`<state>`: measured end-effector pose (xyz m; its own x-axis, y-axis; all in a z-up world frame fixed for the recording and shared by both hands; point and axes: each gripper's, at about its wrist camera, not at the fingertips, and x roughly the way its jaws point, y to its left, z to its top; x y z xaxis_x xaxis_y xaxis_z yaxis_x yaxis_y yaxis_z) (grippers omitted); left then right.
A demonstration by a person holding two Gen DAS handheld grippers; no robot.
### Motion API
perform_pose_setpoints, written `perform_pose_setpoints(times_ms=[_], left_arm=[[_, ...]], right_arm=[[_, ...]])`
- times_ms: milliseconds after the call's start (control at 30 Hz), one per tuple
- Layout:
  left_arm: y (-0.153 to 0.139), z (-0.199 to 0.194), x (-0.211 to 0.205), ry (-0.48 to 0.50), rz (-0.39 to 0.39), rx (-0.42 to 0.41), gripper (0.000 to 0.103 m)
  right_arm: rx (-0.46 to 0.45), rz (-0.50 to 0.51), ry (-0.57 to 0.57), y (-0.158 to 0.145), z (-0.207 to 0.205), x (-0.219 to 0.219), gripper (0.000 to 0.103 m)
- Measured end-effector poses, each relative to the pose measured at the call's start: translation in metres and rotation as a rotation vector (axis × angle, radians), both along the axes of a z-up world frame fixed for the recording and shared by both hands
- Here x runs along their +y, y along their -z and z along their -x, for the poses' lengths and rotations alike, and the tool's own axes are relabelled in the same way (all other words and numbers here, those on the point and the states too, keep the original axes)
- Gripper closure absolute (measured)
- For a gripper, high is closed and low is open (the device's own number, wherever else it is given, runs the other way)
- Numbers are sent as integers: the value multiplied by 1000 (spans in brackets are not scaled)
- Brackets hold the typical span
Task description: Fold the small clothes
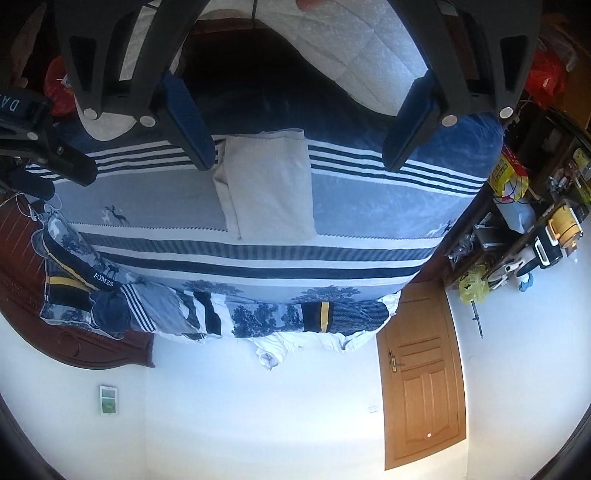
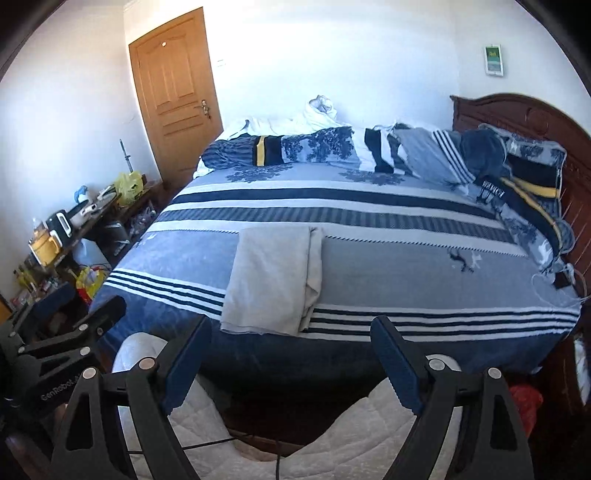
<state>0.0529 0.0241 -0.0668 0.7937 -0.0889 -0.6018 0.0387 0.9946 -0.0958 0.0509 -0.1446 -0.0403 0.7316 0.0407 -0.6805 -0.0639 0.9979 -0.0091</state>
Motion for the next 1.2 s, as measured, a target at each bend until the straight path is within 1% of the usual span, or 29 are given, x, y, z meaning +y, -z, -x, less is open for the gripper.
perform_pose_setpoints(times_ms=[167,267,367,500,567,800,1200], left_arm=[[3,-4,-5,20,7,27,12],[4,-2,-7,21,10,25,12],[7,0,-9,21,-5,23,12],[12,-3,-13,25,-9,52,12],[12,-3,-13,25,-5,48,12],[11,-1,-11,22,2,60,12],[10,-4,-11,25,-11,55,12]], right_arm=[[0,10,15,-1,-1,1,12],[5,17,22,0,-3,1,12],[8,19,23,1,-2,1,12],[16,19,31,6,-2,0,12],[25,7,31,7,-3,-1,12],[21,19,30,7,-3,0,12],[25,14,32,6,-3,0,12]])
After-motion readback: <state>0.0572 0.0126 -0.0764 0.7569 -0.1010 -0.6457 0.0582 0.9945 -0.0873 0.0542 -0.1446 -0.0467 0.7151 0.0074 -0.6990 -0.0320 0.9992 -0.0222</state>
